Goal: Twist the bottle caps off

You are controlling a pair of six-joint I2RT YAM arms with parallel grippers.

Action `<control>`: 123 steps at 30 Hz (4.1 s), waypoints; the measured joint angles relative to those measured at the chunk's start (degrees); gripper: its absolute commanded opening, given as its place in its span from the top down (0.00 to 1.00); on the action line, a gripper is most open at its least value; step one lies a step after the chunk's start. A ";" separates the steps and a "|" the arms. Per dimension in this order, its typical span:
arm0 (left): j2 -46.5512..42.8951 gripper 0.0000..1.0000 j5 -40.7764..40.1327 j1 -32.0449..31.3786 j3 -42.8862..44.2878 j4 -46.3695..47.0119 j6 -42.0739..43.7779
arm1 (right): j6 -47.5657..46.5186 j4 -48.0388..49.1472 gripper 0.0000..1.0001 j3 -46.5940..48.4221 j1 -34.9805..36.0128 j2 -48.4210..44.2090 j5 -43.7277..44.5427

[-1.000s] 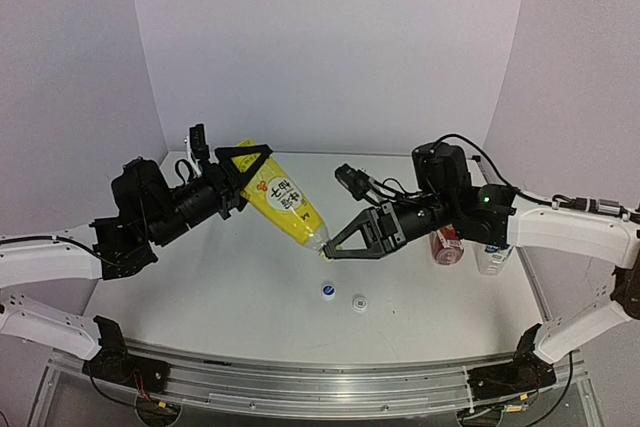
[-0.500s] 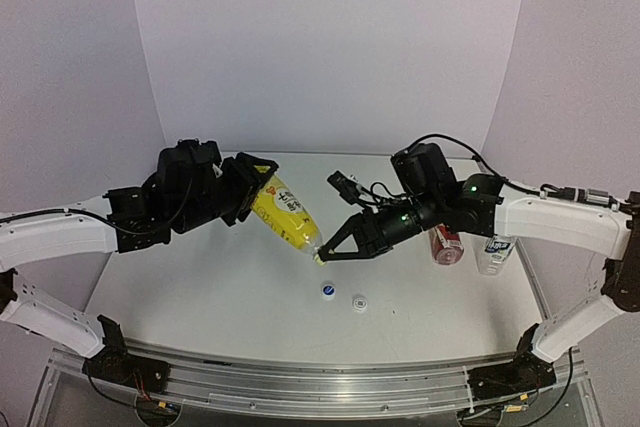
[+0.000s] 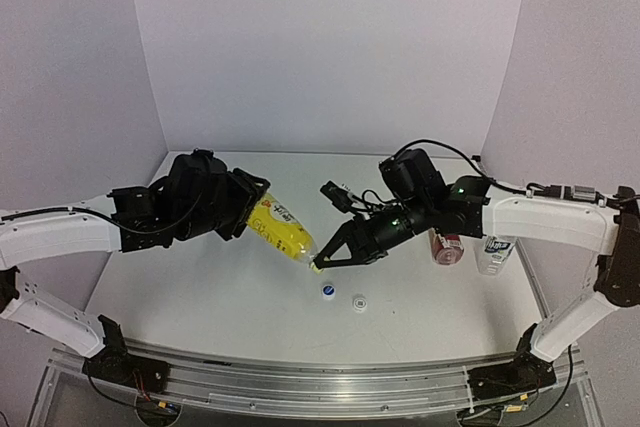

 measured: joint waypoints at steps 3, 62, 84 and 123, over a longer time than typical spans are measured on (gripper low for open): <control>1.12 1.00 -1.08 0.00 1.60 -5.30 -2.60 | -1.05 -0.71 0.97 0.69 0.73 1.40 1.63; -10.12 0.97 11.55 0.87 -17.34 45.28 21.18 | 8.18 7.22 0.40 0.74 2.30 -2.65 -5.94; -10.49 0.99 6.57 0.87 -17.48 44.97 19.62 | 12.20 10.66 0.57 0.09 2.14 -1.44 -7.92; 7.87 1.00 -4.28 1.42 9.60 -18.29 -5.76 | -17.08 -16.47 0.97 12.49 17.86 12.43 58.77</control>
